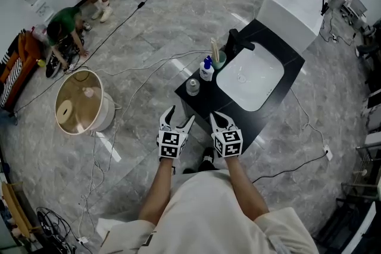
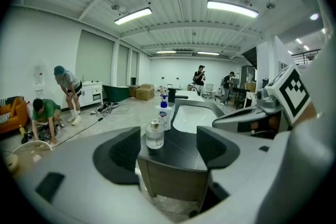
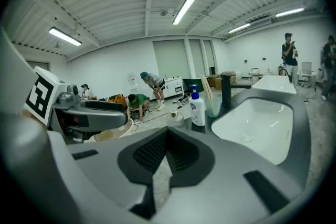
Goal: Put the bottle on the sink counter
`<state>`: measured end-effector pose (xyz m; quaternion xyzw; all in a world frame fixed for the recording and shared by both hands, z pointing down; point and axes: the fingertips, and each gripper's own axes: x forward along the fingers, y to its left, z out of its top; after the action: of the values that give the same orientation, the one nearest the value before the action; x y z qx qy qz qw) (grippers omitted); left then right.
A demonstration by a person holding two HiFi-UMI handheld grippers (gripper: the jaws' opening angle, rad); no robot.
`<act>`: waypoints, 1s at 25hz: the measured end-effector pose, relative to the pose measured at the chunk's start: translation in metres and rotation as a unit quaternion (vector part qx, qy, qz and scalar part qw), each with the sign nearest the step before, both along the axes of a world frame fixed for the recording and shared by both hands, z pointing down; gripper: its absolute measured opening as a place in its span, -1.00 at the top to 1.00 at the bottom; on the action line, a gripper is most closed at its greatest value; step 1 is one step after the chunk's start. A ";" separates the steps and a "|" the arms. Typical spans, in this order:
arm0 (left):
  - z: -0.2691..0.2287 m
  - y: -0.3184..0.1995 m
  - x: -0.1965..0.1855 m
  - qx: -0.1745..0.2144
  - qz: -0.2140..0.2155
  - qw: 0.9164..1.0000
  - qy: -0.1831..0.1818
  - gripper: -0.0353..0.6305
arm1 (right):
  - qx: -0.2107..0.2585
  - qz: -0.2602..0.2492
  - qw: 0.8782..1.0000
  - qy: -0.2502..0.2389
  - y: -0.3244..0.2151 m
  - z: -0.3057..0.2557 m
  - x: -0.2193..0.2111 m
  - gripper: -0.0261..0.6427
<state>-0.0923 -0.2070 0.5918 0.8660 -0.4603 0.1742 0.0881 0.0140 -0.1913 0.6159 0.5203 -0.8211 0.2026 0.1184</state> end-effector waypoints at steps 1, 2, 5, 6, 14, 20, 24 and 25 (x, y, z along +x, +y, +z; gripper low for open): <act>0.001 0.000 0.001 0.001 0.004 1.000 -0.003 -0.10 | -0.002 0.001 1.000 -0.002 0.000 0.001 0.000 0.91; 0.003 0.001 0.002 0.003 0.007 1.000 -0.006 -0.05 | -0.005 0.001 1.000 -0.006 0.000 0.002 -0.001 0.91; 0.003 0.003 0.002 -0.002 0.007 1.000 -0.003 0.07 | -0.008 -0.008 1.000 -0.010 0.001 0.003 -0.007 0.91; 0.002 0.003 0.002 -0.003 0.005 1.000 -0.001 0.12 | -0.007 -0.011 1.000 -0.007 0.001 0.003 -0.008 0.91; -0.006 0.006 0.000 0.009 -0.008 1.000 0.013 0.43 | -0.008 -0.006 1.000 -0.007 0.003 0.004 -0.003 0.91; -0.009 0.011 0.000 0.016 -0.016 1.000 0.014 0.70 | -0.009 -0.005 1.000 -0.013 0.008 0.005 -0.004 0.91; -0.003 0.012 0.000 0.011 -0.021 1.000 0.000 0.87 | -0.010 0.000 1.000 -0.016 0.011 0.006 0.000 0.91; -0.002 0.012 -0.001 0.009 -0.022 1.000 -0.001 0.88 | -0.011 0.001 1.000 -0.016 0.012 0.007 0.001 0.91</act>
<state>-0.0929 -0.1950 0.5896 0.8565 -0.4805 0.1692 0.0833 0.0155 -0.1797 0.6224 0.5164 -0.8202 0.2201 0.1105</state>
